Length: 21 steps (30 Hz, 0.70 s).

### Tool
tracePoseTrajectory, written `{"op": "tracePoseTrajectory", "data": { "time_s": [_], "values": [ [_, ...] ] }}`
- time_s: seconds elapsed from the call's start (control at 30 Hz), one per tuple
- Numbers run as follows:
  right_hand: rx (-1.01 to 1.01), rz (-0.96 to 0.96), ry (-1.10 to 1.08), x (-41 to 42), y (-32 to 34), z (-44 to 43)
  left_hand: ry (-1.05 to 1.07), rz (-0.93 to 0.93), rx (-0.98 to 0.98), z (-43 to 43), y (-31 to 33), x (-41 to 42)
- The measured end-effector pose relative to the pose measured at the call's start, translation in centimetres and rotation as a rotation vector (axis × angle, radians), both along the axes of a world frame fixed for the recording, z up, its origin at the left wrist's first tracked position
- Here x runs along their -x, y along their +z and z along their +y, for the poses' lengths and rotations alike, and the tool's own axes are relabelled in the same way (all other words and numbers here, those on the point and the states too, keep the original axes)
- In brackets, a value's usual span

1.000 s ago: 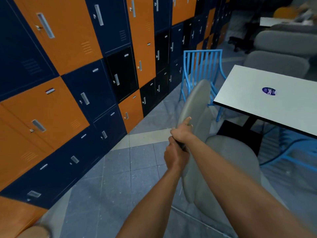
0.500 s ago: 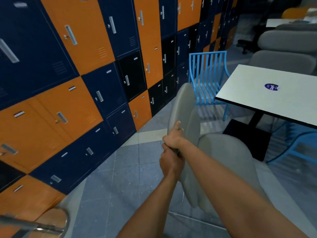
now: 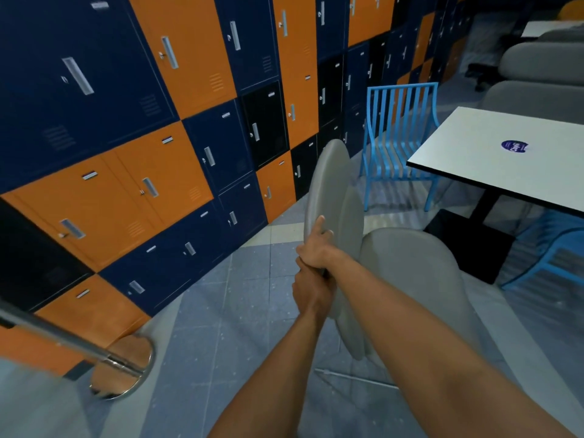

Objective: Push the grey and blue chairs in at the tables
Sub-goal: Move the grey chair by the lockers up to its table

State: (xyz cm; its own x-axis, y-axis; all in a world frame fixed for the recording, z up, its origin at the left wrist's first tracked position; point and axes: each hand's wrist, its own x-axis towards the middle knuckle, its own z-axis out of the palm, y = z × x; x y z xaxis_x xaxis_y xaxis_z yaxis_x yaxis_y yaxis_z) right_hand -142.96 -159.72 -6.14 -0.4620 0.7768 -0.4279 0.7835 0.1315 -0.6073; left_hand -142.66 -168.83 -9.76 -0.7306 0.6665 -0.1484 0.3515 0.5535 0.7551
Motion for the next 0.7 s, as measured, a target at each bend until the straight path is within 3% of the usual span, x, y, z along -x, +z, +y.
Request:
{"op": "tracePoseTrajectory", "data": {
  "time_s": [0.4, 0.57, 0.63, 0.7],
  "values": [
    [0.013, 0.003, -0.03, 1.5, 1.1, 4.3, -0.035, 0.003, 0.008, 4.8, -0.1, 2.5],
    [0.02, -0.021, -0.026, 2.3, -0.3, 6.4, -0.159, 0.023, 0.003, 5.3, -1.4, 4.2],
    [0.049, 0.022, -0.073, 1.9, -1.2, 7.3, -0.278, -0.089, 0.012, 5.1, -1.3, 6.3],
    [0.105, 0.069, -0.168, 2.0, -1.8, 8.9, -0.381, -0.399, -0.002, 6.2, -0.8, 10.2]
  ]
}}
